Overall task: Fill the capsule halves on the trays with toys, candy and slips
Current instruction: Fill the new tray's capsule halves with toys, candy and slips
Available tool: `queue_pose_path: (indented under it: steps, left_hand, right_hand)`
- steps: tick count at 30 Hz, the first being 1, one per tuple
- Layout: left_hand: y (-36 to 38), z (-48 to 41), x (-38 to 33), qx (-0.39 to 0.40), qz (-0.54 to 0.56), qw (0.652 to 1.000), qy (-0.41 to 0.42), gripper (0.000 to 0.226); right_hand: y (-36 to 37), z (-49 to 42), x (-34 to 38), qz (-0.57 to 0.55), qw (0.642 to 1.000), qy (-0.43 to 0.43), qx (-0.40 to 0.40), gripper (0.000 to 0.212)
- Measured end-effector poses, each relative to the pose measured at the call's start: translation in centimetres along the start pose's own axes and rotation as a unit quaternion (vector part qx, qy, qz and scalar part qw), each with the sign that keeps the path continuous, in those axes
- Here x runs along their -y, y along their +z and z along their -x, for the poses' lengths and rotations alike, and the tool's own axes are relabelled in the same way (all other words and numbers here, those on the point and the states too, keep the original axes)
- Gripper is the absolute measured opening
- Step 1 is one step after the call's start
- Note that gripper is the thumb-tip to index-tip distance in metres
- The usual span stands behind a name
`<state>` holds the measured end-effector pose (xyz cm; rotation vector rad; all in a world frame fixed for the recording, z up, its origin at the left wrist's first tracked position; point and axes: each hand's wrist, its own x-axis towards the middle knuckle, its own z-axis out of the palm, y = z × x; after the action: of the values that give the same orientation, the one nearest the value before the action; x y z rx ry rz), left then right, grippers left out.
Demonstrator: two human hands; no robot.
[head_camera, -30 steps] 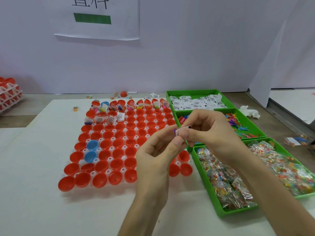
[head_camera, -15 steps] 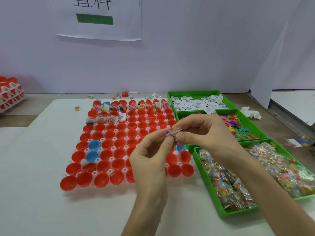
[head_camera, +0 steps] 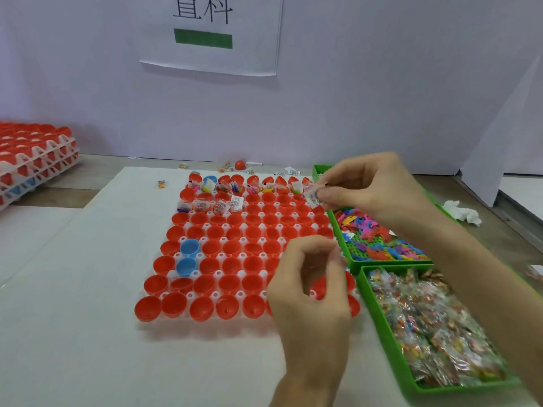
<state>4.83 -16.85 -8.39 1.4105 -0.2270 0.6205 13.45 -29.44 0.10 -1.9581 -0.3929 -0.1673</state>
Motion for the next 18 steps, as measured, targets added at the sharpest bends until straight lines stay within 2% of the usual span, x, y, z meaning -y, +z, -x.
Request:
queue_pose_path:
  steps: [3,6,11,18]
  left_hand:
    - [0.3,0.5,0.1,0.070,-0.055,0.990,0.106,0.019]
    - [0.5,0.8,0.5,0.087,-0.066,0.980,0.165,0.019]
    - [0.5,0.8,1.2,0.079,-0.061,0.980,0.171,0.017]
    - [0.5,0.6,0.7,0.070,-0.044,0.985,0.152,0.020]
  right_hand:
    - [2.2,-4.1,-0.9,0.112,0.993,-0.007,0.022,0.009]
    - [5.3,-7.3,-2.8,0.212,0.976,-0.018,0.053,0.008]
    - [8.6,-9.9,-5.7,0.284,0.957,-0.022,0.053,0.004]
    - [9.4,-10.2,-6.4,0.313,0.947,-0.012,0.067,0.007]
